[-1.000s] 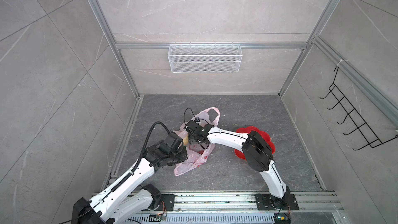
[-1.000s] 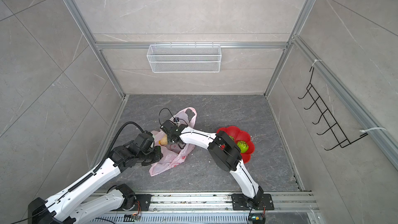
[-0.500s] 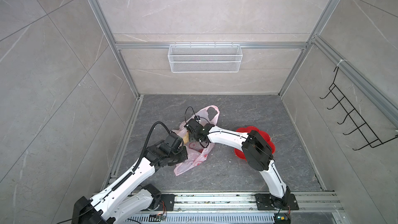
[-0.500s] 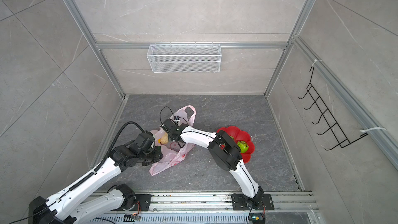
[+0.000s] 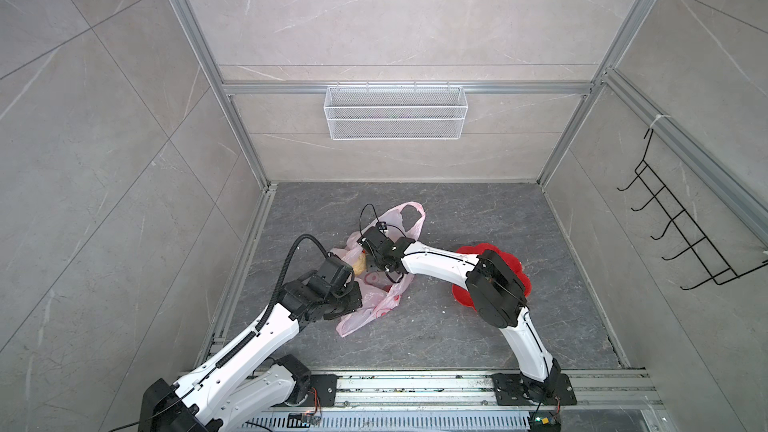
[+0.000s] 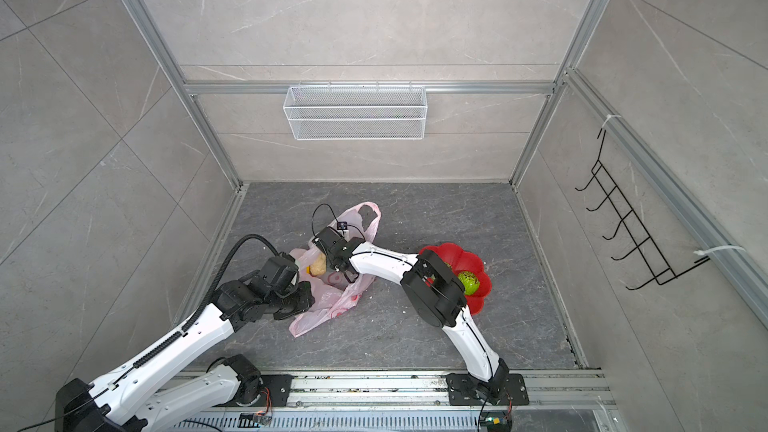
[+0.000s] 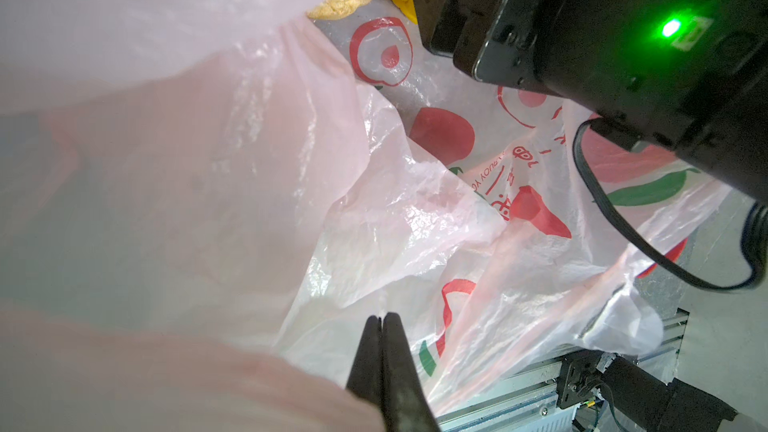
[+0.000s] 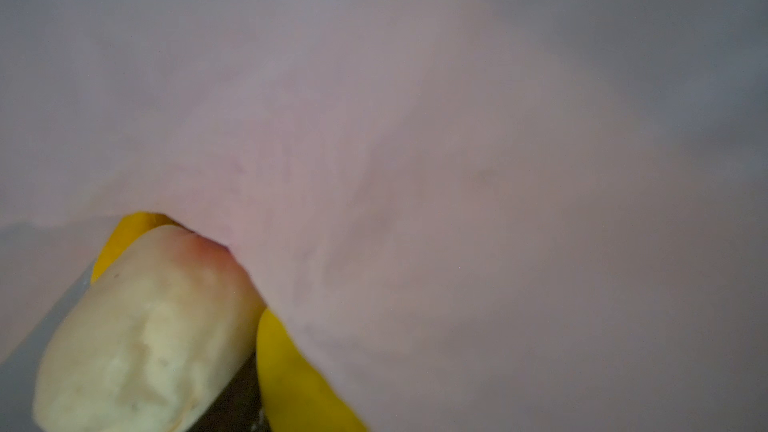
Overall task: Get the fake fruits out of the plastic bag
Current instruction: 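Reach the right gripper down past the pale bun to the yellow fruit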
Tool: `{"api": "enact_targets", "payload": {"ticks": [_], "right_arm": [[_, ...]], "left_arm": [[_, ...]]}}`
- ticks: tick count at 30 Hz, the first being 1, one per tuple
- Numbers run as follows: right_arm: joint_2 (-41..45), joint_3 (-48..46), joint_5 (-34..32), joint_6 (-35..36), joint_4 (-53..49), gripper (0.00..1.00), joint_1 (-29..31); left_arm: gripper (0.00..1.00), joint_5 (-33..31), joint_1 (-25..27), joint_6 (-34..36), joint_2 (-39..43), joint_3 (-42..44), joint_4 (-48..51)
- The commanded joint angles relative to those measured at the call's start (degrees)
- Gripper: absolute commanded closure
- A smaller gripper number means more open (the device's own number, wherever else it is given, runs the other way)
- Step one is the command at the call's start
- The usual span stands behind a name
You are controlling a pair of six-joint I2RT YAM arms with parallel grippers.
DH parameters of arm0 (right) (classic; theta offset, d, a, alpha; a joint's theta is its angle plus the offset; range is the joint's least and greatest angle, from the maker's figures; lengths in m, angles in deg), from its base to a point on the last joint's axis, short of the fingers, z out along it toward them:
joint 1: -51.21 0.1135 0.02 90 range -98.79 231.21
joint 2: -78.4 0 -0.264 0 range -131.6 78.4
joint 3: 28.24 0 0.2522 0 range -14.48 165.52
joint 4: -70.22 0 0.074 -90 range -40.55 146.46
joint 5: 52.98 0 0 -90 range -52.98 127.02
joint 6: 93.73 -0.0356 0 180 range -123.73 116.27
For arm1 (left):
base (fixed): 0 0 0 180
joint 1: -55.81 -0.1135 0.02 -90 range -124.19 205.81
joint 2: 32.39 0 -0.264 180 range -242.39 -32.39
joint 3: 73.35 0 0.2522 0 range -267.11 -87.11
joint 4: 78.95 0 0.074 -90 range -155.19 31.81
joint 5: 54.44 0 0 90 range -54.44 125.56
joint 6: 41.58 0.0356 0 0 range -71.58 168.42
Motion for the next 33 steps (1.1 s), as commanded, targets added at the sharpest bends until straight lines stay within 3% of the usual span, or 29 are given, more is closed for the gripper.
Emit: {"api": "enact_targets", "payload": {"ticks": [1, 10, 23, 33], "right_arm": [[-0.6, -1.6, 0.8, 0.2, -0.4, 0.50, -0.5], [4.6, -3.5, 3.8, 3.5, -2.1, 0.58, -0.4], [12.0, -9.4, 8.2, 5.9, -3.7, 0.61, -0.4], [14.6, -8.0, 13.2, 8.6, -5.7, 0.61, -0.4]], "left_arm": [[1.00, -0.5, 0.1, 0.0, -0.5, -0.2, 0.6], [1.00, -4.0, -0.1, 0.2, -2.2, -1.5, -0.2], [1.00, -5.3, -1.3, 2.6, -7.6, -3.6, -4.5], [1.00, -5.6, -2.6, 3.9, -8.4, -4.5, -5.3]]}}
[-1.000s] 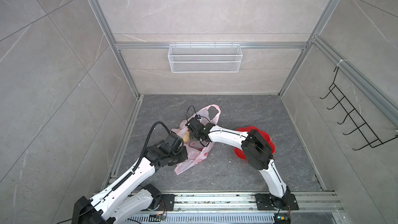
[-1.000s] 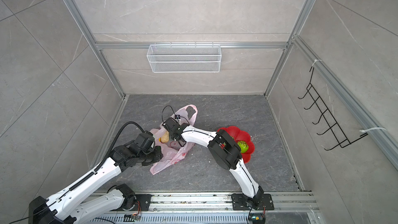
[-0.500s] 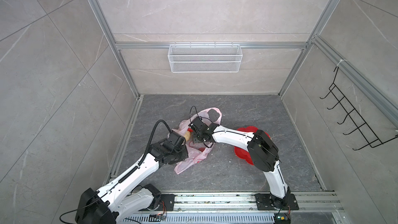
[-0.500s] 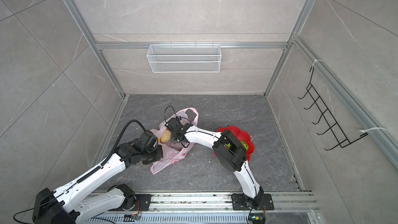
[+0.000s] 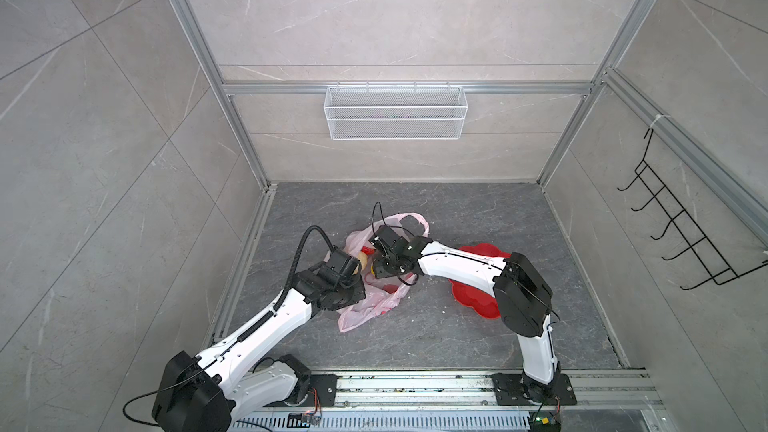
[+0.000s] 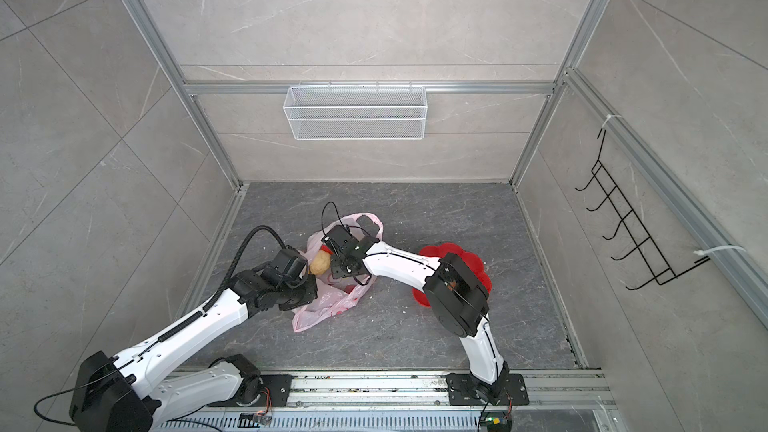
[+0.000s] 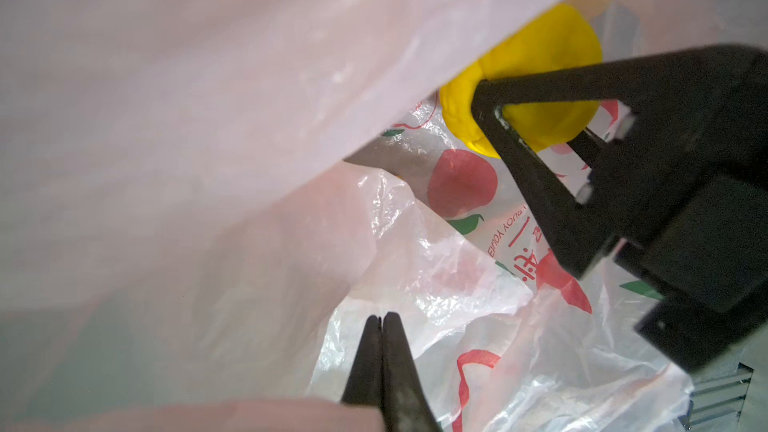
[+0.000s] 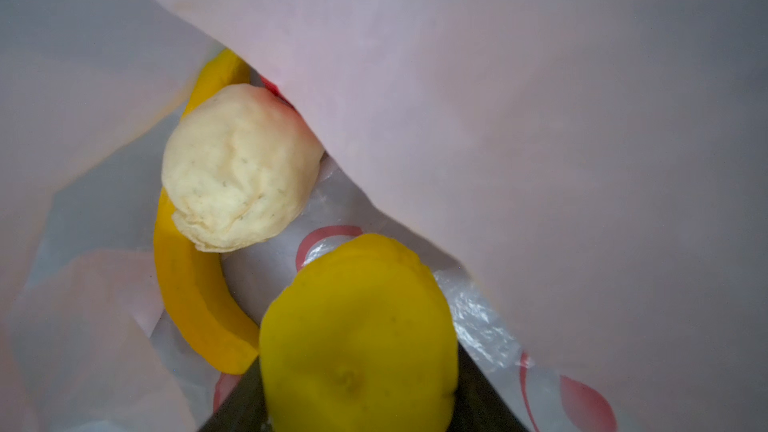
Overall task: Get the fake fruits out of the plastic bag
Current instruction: 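Close the right gripper on the round yellow fruit and lift it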
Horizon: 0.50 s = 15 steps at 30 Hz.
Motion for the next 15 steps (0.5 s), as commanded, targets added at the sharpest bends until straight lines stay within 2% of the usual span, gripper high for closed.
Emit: {"api": "enact_targets", "payload": {"ticks": [1, 15], "right_arm": [[3.6, 0.8, 2.4, 2.2, -2.6, 0.61, -0.1], [10.4, 2.2, 5.9, 4.7, -6.1, 0.63, -0.1]], "left_arm": [[1.00, -1.1, -0.9, 1.8, -0.4, -3.0, -1.6], [1.00, -1.2, -1.5, 2.7, -0.9, -4.5, -3.0]]}}
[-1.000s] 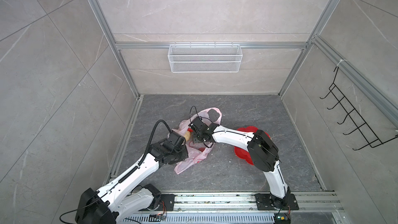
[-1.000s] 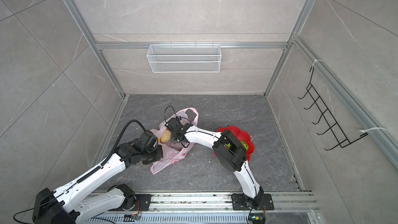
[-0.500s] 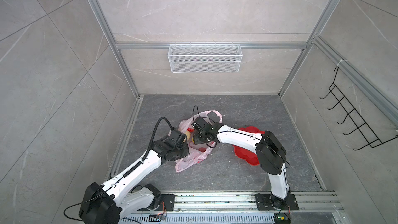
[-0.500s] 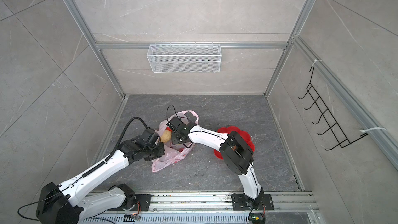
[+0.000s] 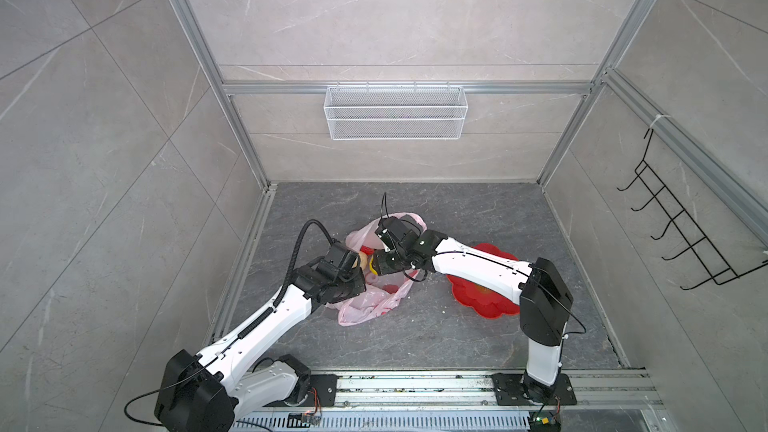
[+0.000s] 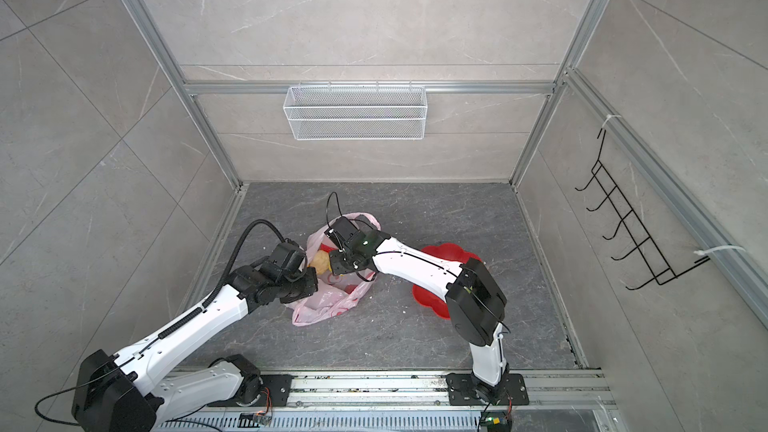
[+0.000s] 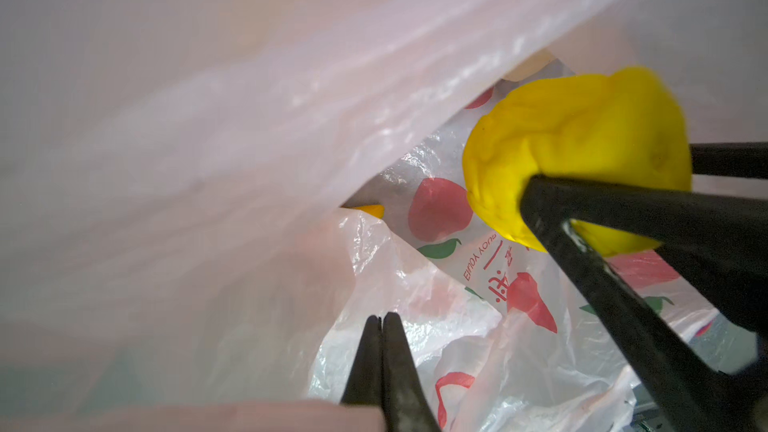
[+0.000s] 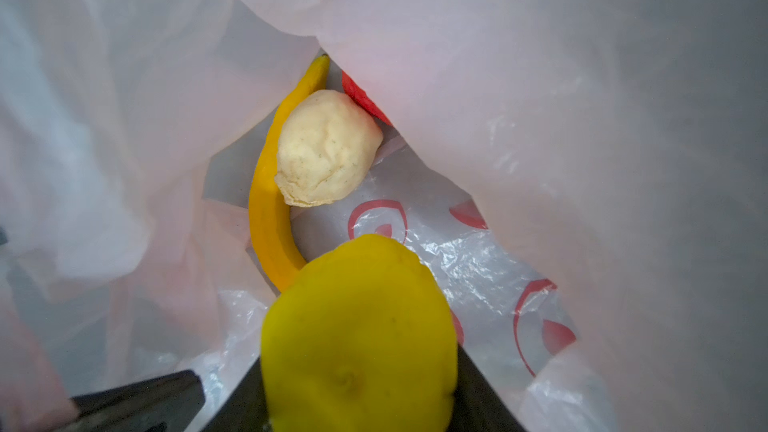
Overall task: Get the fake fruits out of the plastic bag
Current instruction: 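Close the right gripper on the round yellow fruit and lift it, then carry the yellow fruit out of the bag over the red plate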
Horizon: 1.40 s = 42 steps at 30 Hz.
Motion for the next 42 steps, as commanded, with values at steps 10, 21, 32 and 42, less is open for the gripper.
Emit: {"api": "enact_targets", "payload": {"ticks": [10, 21, 32, 42], "right_arm": [[13.4, 3.1, 4.6, 4.8, -11.7, 0.63, -0.1], [30.1, -0.9, -4.2, 4.5, -25.4, 0.63, -0.8], [41.6, -7.6, -9.0, 4.0, -31.8, 0.63, -8.8], [41.0, -21.8, -9.3, 1.9, -28.7, 0.64, -17.1]], "left_arm": [[1.00, -1.2, -1.4, 2.2, -1.0, -3.4, -2.0], [1.00, -1.5, -2.6, 3.9, -3.8, -6.0, -2.6], [1.00, -2.2, -3.7, 4.7, -4.5, -7.9, -1.6], [1.00, -1.0, -4.1, 5.1, -4.9, -7.8, -2.1]]}}
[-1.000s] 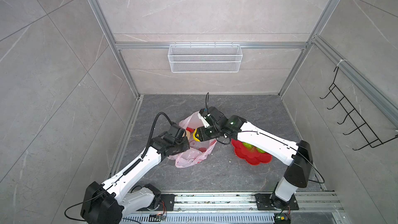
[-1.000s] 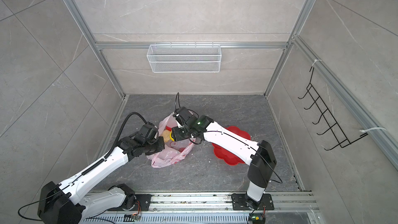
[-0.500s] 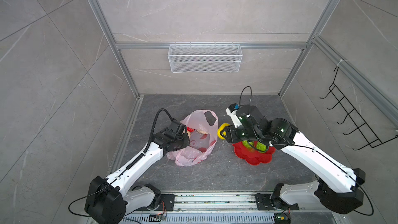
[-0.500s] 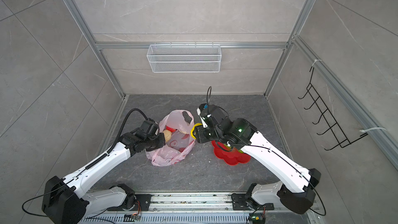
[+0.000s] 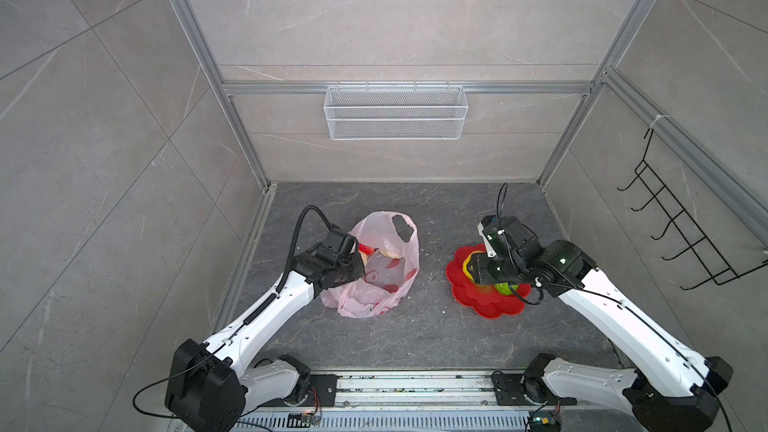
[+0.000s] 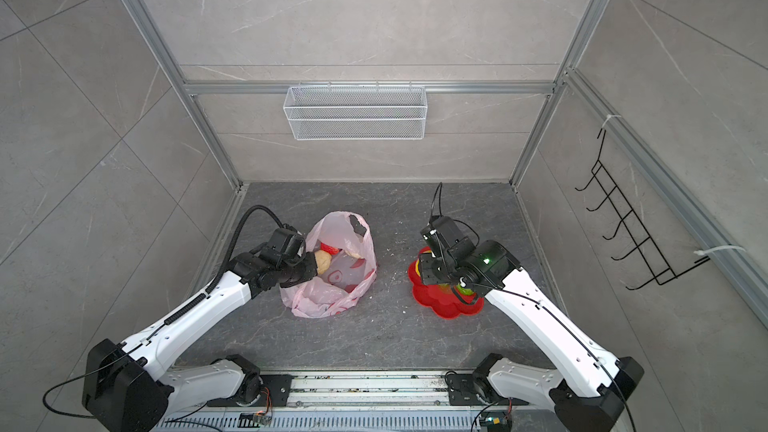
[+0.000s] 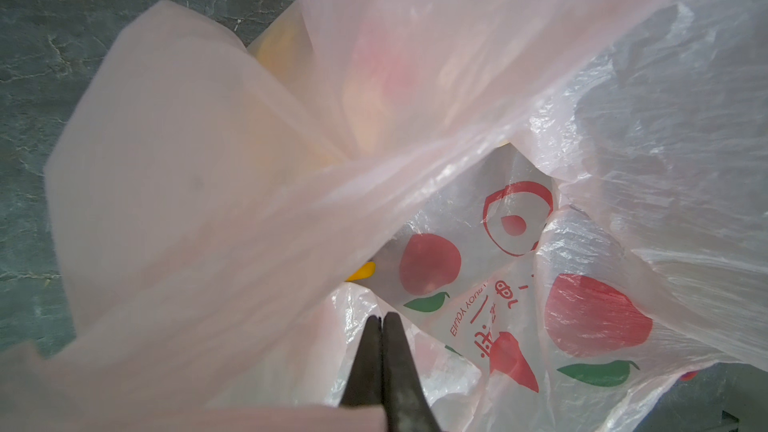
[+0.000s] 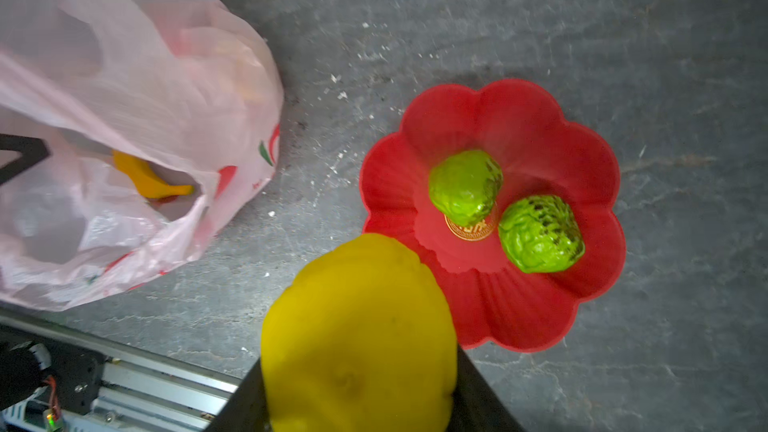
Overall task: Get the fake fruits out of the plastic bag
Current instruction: 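Carry the yellow fruit out of the bag over the red plate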
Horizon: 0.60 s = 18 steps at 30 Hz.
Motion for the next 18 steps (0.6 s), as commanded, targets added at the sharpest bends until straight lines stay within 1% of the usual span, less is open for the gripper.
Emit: {"api": "enact_targets", "payload": {"ticks": [1, 3, 12, 18], "right_arm": [[-2.0, -4.8, -0.3, -1.7, 1.6, 0.64, -2.7], [-3.1, -7.4, 0.6, -1.8, 3.1, 0.65, -4.3], [-8.7, -15.5, 0.1, -1.0, 7.0, 0.65, -10.6], [-11.9, -17.8, 0.0, -0.5, 9.5, 0.65, -12.9]], "left_arm": [[1.00, 0.4, -0.3, 1.2, -0.3, -1.8, -0.9], [1.00, 0.5, -0.3, 1.3, -0.3, -1.8, -0.8], [1.00, 0.8, -0.4, 1.1, -0.7, -1.5, -0.8], [1.00, 1.4, -0.4, 1.5, -1.7, -2.0, -0.9]]}}
